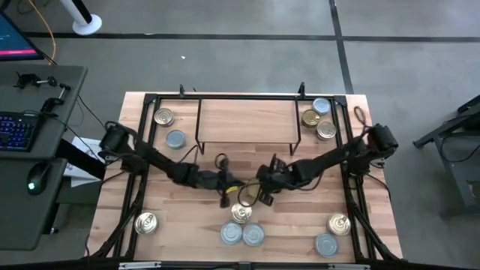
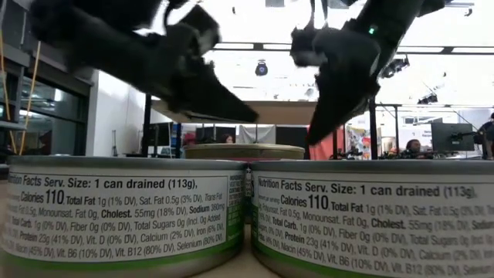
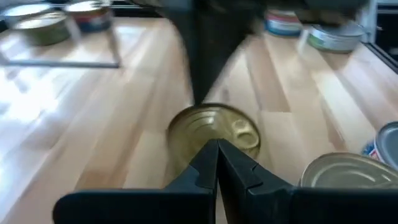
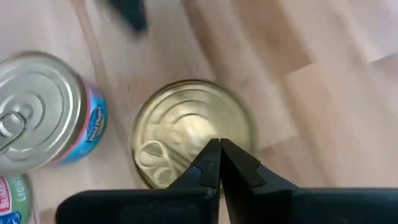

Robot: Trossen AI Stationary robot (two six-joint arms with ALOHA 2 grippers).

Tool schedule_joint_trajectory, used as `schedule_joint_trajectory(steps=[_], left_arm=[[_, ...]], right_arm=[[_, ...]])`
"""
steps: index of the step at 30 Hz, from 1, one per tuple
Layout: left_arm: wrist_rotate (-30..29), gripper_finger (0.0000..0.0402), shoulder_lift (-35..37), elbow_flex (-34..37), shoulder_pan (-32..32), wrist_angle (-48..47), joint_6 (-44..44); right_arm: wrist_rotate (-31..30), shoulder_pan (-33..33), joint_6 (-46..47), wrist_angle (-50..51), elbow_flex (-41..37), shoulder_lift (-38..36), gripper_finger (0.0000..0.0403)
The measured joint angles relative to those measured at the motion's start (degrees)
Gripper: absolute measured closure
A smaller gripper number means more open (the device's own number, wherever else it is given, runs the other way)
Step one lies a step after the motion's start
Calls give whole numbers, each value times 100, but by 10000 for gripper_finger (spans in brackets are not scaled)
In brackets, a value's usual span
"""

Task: Stack canned seafood by type on shelf
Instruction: Put the green tuna can on the shelf

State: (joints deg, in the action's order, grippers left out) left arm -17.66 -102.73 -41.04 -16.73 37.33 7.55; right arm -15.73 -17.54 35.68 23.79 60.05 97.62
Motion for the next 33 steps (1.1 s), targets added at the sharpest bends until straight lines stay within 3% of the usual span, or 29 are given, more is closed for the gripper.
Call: schedule_joint_trajectory(steps=[4, 11, 16, 25, 33], left_arm=[[717, 401, -462, -584, 179, -315, -534], [653, 401, -819, -898, 209, -736, -630], [596, 402, -801, -854, 209, -1066, -657], [383, 401, -797, -848, 209, -1041, -824], [192, 402, -801, -845, 214, -1196, -788]], right_arm=[[55, -52, 71, 301, -226, -395, 403], [272, -202, 1103, -711, -1613, -1063, 403], [478, -53, 1244, -1467, -2141, -1007, 403], [822, -7, 1008, -2277, -1947, -387, 403], [673, 31, 812, -2208, -1632, -152, 403]])
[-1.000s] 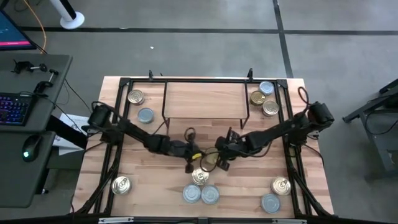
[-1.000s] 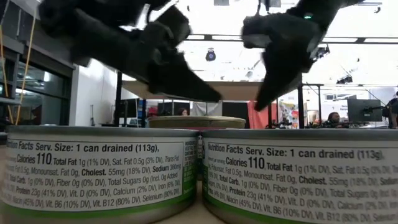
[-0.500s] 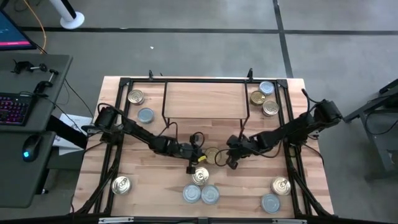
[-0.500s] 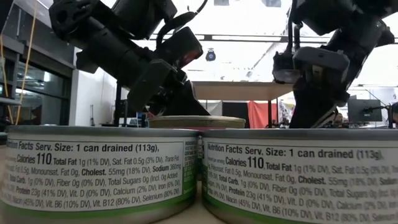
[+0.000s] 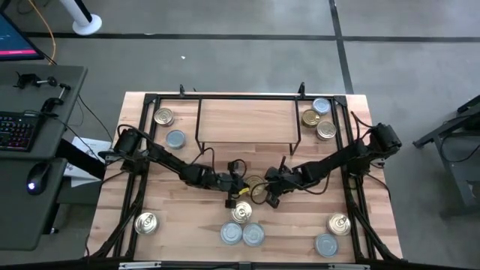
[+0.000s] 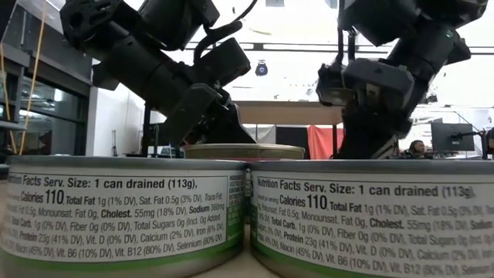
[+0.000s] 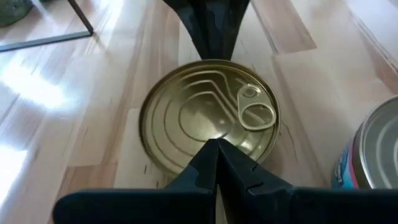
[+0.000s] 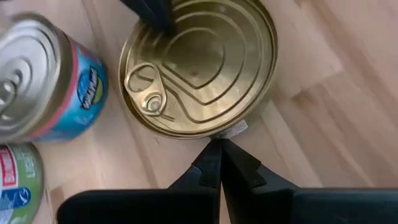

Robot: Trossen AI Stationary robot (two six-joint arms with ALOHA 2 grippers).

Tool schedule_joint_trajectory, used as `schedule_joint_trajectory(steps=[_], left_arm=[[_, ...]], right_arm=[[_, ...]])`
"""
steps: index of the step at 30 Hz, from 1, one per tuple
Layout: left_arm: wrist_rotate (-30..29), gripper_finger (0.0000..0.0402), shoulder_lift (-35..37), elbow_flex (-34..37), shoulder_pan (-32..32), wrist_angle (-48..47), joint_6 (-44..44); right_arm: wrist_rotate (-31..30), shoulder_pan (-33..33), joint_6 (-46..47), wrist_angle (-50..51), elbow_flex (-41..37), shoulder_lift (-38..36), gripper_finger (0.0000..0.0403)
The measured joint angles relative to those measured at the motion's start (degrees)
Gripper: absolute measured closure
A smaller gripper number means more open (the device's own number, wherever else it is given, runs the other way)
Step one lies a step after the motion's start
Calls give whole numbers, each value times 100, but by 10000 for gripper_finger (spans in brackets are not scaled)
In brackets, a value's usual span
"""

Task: Stack canned seafood by type on shelf
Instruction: Put the green tuna can on the shelf

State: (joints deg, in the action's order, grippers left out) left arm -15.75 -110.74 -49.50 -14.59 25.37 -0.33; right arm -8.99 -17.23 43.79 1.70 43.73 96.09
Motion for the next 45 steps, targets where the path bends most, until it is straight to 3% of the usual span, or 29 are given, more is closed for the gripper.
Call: schedule_joint_trajectory(steps=[9, 18, 24, 31, 34, 39, 42, 45], left_arm=[[-171, 401, 13, -22, -71, -693, 306], [-89, 401, -50, 11, -258, -836, 324], [-140, 401, 10, 11, -374, -967, 417], [-101, 401, 611, 20, -419, -2271, 647], [-151, 401, 1052, 260, -417, -2557, 896], [-334, 401, 2097, 1156, -517, -2577, 1849], [-589, 401, 2783, 1715, -672, -2549, 2420], [-623, 401, 3335, 2105, -756, -2462, 2821]], right_arm=[[254, -90, -383, 126, 653, -39, 403], [33, -153, -815, 181, 1271, -53, 403], [52, -113, -1147, 884, 1922, -50, 403], [202, 84, -1296, 1935, 2822, -52, 398], [555, 430, -1107, 2403, 3052, 44, 367], [932, 612, -479, 2418, 3375, 296, 262], [675, 588, 14, 2792, 3543, 395, 204], [147, 611, 1067, 3479, 3640, 440, 177]])
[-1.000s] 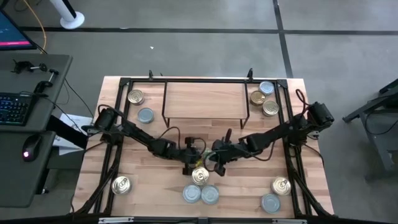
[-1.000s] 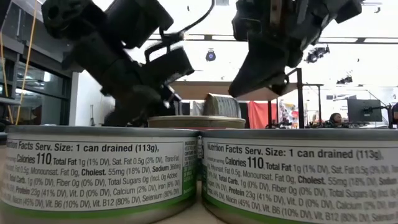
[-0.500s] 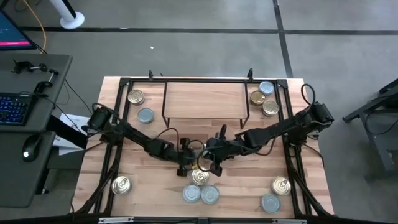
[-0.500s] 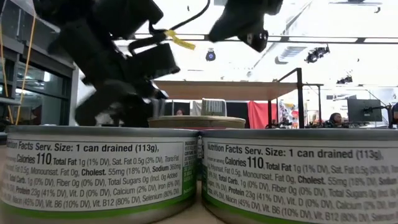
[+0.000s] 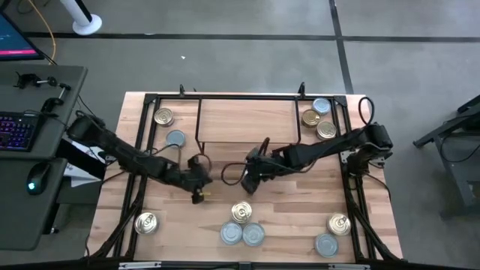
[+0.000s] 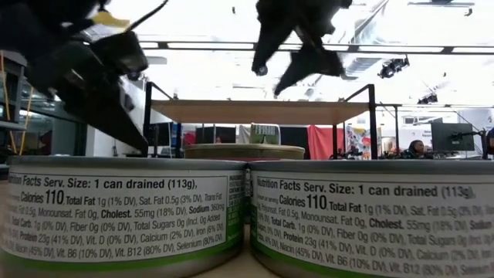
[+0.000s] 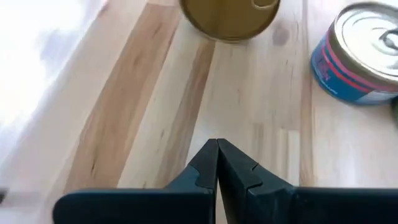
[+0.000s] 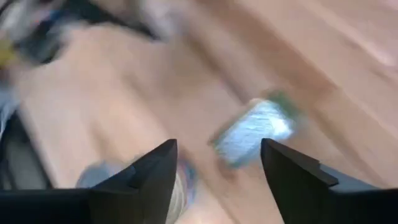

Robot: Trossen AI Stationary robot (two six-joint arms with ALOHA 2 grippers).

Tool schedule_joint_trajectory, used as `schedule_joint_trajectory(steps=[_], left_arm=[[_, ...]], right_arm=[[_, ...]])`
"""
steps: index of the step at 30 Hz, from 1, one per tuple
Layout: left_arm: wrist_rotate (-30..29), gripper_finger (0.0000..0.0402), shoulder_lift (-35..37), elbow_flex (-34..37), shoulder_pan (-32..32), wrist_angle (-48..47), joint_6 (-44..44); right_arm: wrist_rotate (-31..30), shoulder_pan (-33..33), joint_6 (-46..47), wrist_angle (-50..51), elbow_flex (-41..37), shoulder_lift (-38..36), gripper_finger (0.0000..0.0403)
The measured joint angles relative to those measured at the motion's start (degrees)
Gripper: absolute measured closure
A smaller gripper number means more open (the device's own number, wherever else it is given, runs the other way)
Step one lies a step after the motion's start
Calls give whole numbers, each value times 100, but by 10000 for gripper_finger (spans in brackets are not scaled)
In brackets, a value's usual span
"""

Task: Stack canned seafood by type on shelf
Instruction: Put the green tuna can on the shelf

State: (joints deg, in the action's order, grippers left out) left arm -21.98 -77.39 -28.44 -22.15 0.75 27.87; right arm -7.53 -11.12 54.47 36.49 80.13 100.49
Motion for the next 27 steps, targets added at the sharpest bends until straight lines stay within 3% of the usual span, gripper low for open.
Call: schedule_joint_trajectory(steps=[5, 9, 21, 27], left_arm=[[-20, 401, 493, 266, -44, 16, 210], [4, 401, 545, 264, -41, 174, 201], [247, 401, 551, 264, -37, 344, -111], [249, 401, 551, 264, -41, 341, -96]], right_arm=[[-584, 31, 1587, 326, 71, 73, 171], [-547, 55, 2250, 100, 71, 240, 171], [-227, 104, 2656, 148, 476, 908, 171], [-228, 102, 2622, 866, 917, 1306, 171]])
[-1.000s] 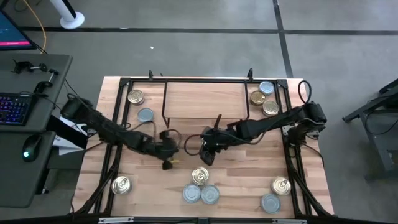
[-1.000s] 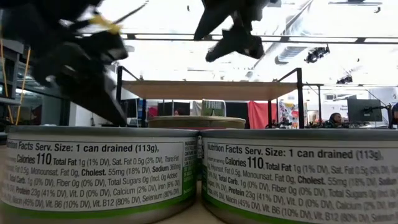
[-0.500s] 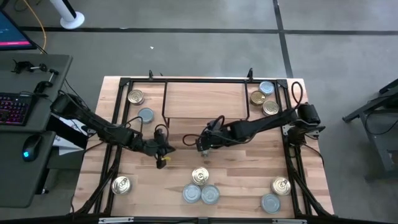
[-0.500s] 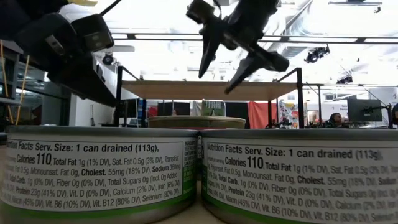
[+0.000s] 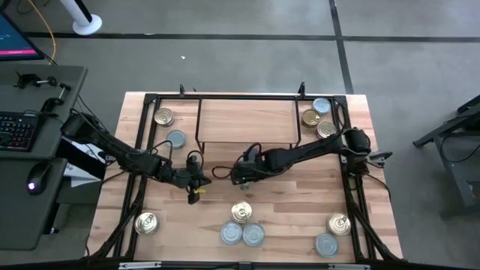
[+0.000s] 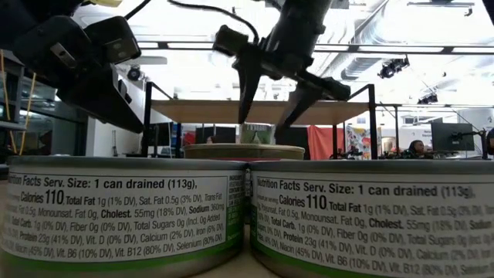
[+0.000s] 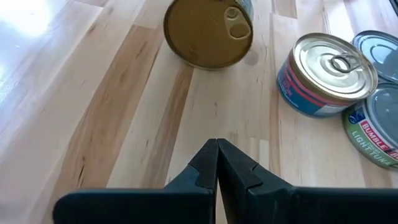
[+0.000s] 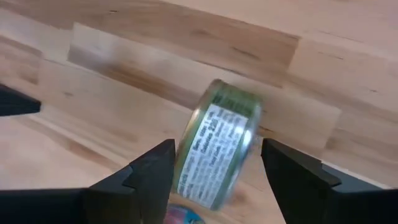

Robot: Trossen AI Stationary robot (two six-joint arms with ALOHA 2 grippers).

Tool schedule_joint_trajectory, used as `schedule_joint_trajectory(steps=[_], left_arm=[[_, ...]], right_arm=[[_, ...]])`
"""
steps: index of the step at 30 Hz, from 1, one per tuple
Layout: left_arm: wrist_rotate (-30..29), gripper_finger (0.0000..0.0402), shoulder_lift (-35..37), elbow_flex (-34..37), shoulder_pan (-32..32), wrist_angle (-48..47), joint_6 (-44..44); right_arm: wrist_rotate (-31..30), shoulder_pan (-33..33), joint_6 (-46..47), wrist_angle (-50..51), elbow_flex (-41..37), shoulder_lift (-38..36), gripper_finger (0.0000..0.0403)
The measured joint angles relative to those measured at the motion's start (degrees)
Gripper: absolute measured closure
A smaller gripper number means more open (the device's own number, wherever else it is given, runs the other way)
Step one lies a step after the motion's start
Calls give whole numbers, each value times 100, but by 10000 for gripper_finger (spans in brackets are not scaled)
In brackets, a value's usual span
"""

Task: Stack canned seafood by type on shelf
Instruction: Put the green tuna can on the shelf

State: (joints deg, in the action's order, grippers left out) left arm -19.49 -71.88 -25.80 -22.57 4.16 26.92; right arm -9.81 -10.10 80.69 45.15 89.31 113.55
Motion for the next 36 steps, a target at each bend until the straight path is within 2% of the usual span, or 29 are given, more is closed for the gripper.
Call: schedule_joint_trajectory(steps=[14, 17, 21, 24, 30, 36], left_arm=[[-70, 401, 0, 0, 4, -3, -13], [-124, 401, 0, 0, 4, -2, -11], [-248, 401, 0, 0, 9, 105, -2], [-274, 401, 0, 0, 53, 394, -4], [-288, 401, 2, 0, 220, 1030, -5], [-286, 401, 2, 0, 313, 1410, 140]], right_arm=[[214, -145, 17, 361, -21, 101, 174], [297, -175, -300, 515, -21, 101, 206], [326, -199, -1034, 692, -21, 79, 294], [360, -197, -1732, 730, -25, -2, 296], [398, -243, -2941, 1377, -25, -574, 296], [63, -678, -3136, 2751, -25, -1670, 296]])
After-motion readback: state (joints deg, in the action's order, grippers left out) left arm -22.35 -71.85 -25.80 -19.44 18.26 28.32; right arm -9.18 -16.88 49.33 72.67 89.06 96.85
